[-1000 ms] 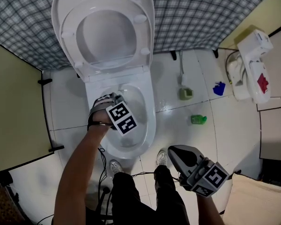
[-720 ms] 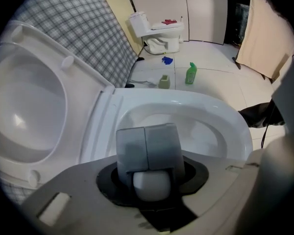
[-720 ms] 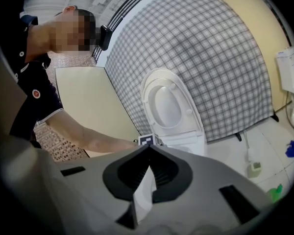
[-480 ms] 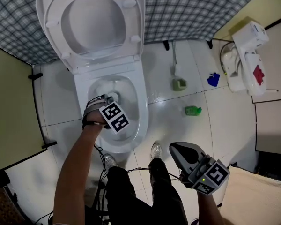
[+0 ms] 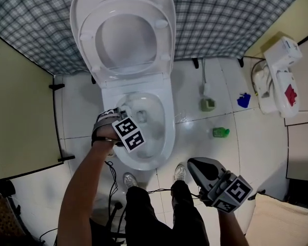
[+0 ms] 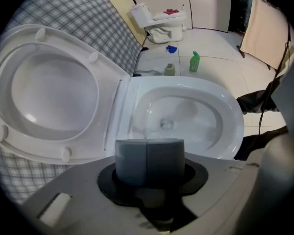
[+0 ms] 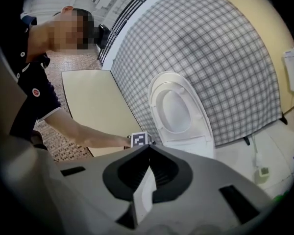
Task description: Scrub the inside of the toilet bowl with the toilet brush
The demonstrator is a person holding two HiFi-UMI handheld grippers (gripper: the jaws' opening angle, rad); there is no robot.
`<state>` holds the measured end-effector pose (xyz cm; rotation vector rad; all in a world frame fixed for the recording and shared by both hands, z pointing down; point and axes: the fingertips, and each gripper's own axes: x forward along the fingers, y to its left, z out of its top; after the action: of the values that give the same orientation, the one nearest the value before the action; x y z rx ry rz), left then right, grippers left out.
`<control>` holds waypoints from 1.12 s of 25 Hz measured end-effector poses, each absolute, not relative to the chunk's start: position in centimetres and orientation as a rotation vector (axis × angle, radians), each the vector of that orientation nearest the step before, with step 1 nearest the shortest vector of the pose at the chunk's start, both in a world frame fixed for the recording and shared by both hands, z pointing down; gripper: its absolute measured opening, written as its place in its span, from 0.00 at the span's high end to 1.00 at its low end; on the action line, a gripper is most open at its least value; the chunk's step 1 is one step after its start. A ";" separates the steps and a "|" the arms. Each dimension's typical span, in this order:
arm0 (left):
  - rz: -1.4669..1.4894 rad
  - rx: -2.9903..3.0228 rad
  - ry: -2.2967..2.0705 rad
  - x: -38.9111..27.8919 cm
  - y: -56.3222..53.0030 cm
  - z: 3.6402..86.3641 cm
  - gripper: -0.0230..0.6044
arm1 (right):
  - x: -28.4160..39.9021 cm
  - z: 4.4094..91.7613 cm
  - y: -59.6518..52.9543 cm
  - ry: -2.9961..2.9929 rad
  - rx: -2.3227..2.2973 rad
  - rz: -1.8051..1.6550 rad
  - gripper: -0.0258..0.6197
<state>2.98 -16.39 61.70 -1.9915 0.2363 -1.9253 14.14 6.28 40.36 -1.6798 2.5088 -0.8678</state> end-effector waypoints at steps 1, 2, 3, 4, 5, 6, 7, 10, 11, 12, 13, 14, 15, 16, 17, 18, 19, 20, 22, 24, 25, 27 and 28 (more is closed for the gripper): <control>-1.945 -1.984 0.234 2.3 -16.2 61.6 0.71 | 13.9 40.5 6.4 2.519 -1.671 -0.867 0.96; -1.960 -1.976 0.229 1.6 -15.9 61.8 0.71 | 13.5 40.8 6.6 2.529 -1.662 -0.868 0.96; -1.972 -1.962 0.224 1.2 -15.6 62.3 0.71 | 13.1 41.1 6.8 2.536 -1.654 -0.870 0.96; -1.981 -1.942 0.218 0.9 -15.4 62.8 0.71 | 12.9 41.3 6.9 2.538 -1.649 -0.873 0.96; -1.990 -1.921 0.211 0.9 -15.4 63.1 0.71 | 12.8 41.2 6.7 2.535 -1.647 -0.875 0.96; -1.997 -1.901 0.200 1.2 -15.5 63.5 0.71 | 13.0 41.0 6.5 2.527 -1.650 -0.878 0.96; -2.004 -1.889 0.184 1.5 -15.5 63.9 0.71 | 13.3 40.9 6.3 2.517 -1.656 -0.882 0.96; -2.033 -1.891 0.093 2.5 -13.8 66.1 0.71 | 14.2 41.4 6.7 2.492 -1.687 -0.901 0.96; -2.039 -1.891 0.064 2.7 -13.1 66.8 0.71 | 14.5 41.6 6.9 2.485 -1.696 -0.907 0.96; -2.042 -1.891 0.044 2.8 -12.4 67.4 0.71 | 14.7 41.8 7.1 2.480 -1.704 -0.910 0.96; -2.042 -1.893 0.032 2.9 -11.9 67.8 0.71 | 14.9 41.9 7.3 2.475 -1.709 -0.913 0.96; -2.043 -1.897 0.026 3.0 -11.5 67.9 0.71 | 15.1 42.0 7.5 2.471 -1.713 -0.913 0.96; -2.045 -1.904 0.025 3.0 -11.3 67.9 0.71 | 15.3 42.0 7.6 2.468 -1.716 -0.913 0.96; -2.051 -1.913 0.025 2.9 -11.2 67.6 0.71 | 15.4 42.0 7.7 2.466 -1.717 -0.914 0.96; -2.064 -1.924 0.023 2.5 -11.1 67.1 0.71 | 15.5 41.9 7.8 2.465 -1.716 -0.913 0.96; -2.084 -1.938 0.017 2.0 -11.0 66.5 0.71 | 15.5 41.7 7.8 2.467 -1.713 -0.910 0.96; -2.109 -1.954 0.008 1.4 -10.8 65.9 0.71 | 15.4 41.6 7.8 2.470 -1.708 -0.908 0.96; -2.138 -1.975 0.001 0.7 -10.4 65.3 0.71 | 15.3 41.4 7.7 2.475 -1.700 -0.906 0.96; -2.198 -2.029 0.011 -0.8 -9.8 64.2 0.71 | 15.0 41.0 7.6 2.486 -1.680 -0.902 0.96; -2.259 -2.106 0.057 -2.1 -9.1 63.6 0.71 | 14.6 40.6 7.4 2.496 -1.658 -0.894 0.96; -2.290 -2.154 0.084 -2.8 -8.7 63.4 0.71 | 14.4 40.4 7.3 2.500 -1.649 -0.890 0.96; -2.339 -2.237 0.118 -3.8 -7.7 63.5 0.71 | 14.0 40.3 7.2 2.509 -1.637 -0.888 0.96; -2.349 -2.261 0.124 -4.1 -7.3 63.6 0.71 | 13.8 40.3 7.2 2.513 -1.633 -0.890 0.96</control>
<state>-4.12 -7.26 63.62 -2.2608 0.1236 -2.3493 13.81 7.17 40.32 -1.6330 2.5132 -0.8905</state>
